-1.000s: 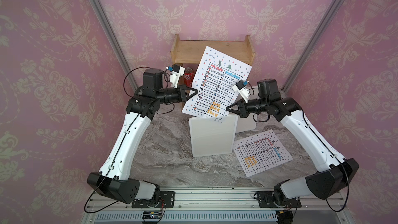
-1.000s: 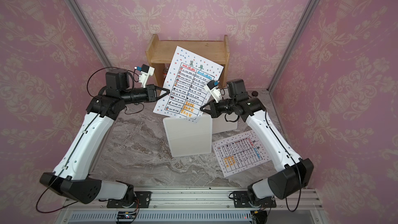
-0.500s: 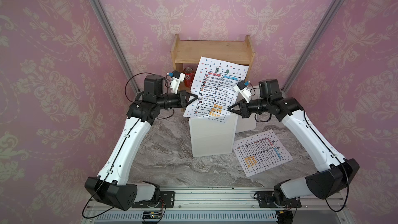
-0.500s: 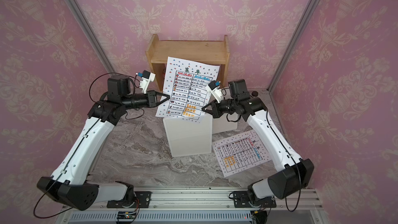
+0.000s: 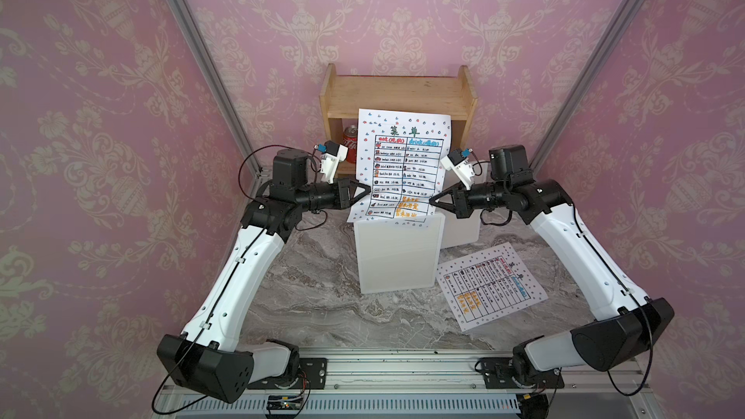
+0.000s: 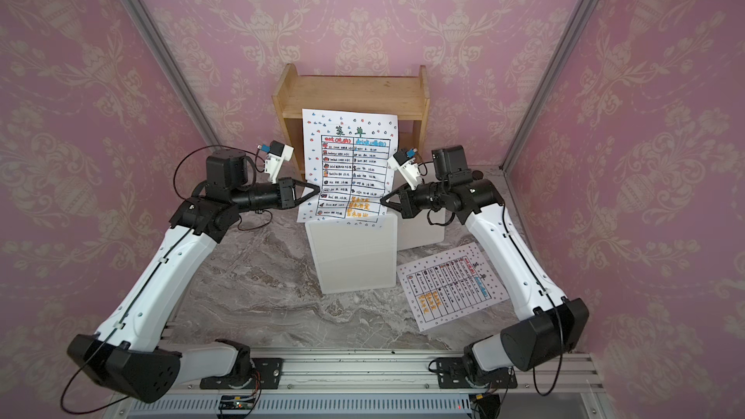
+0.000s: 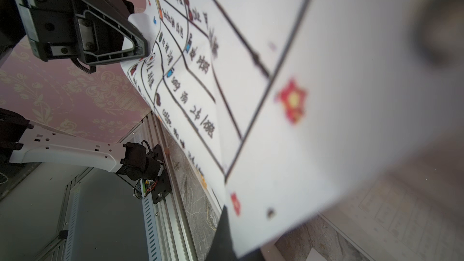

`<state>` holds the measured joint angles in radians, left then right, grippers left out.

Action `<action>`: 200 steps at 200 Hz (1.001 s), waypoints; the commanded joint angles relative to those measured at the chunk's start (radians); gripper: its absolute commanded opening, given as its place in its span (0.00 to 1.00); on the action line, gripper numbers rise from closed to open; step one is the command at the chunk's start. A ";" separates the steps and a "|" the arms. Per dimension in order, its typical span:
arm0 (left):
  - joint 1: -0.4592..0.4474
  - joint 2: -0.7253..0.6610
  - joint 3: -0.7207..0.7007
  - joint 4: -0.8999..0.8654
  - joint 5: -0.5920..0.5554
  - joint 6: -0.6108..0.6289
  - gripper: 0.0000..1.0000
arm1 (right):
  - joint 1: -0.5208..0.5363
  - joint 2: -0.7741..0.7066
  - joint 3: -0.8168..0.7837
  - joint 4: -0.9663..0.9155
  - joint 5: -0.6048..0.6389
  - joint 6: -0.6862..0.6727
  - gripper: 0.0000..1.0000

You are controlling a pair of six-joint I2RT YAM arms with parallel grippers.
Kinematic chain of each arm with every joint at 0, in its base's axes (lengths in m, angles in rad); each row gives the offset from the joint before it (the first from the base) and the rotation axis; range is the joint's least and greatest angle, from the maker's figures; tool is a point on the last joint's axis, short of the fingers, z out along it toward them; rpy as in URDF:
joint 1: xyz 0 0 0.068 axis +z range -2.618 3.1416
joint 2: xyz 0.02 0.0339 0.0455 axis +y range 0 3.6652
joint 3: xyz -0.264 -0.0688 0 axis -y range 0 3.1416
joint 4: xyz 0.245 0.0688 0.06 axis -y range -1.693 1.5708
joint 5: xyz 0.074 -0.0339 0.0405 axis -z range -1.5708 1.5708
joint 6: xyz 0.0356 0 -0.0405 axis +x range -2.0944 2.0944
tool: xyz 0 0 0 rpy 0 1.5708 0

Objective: Insert the menus into the narrow rack
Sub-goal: Insert the menu into the narrow rack.

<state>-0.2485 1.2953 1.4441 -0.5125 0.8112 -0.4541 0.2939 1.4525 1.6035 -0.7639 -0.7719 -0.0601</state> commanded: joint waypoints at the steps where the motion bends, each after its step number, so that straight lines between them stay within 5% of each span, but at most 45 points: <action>1: -0.007 -0.039 -0.020 0.005 0.031 0.024 0.00 | -0.027 0.003 0.042 -0.020 0.015 -0.030 0.00; 156: -0.029 -0.073 -0.104 -0.004 0.001 0.073 0.00 | -0.058 0.015 0.044 -0.020 0.022 -0.050 0.00; 200: -0.032 -0.064 -0.078 -0.008 0.000 0.075 0.21 | -0.075 0.013 0.048 -0.024 -0.011 -0.059 0.00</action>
<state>-0.2829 1.2449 1.3548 -0.4931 0.8127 -0.4068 0.2466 1.4563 1.6207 -0.7769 -0.7956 -0.0982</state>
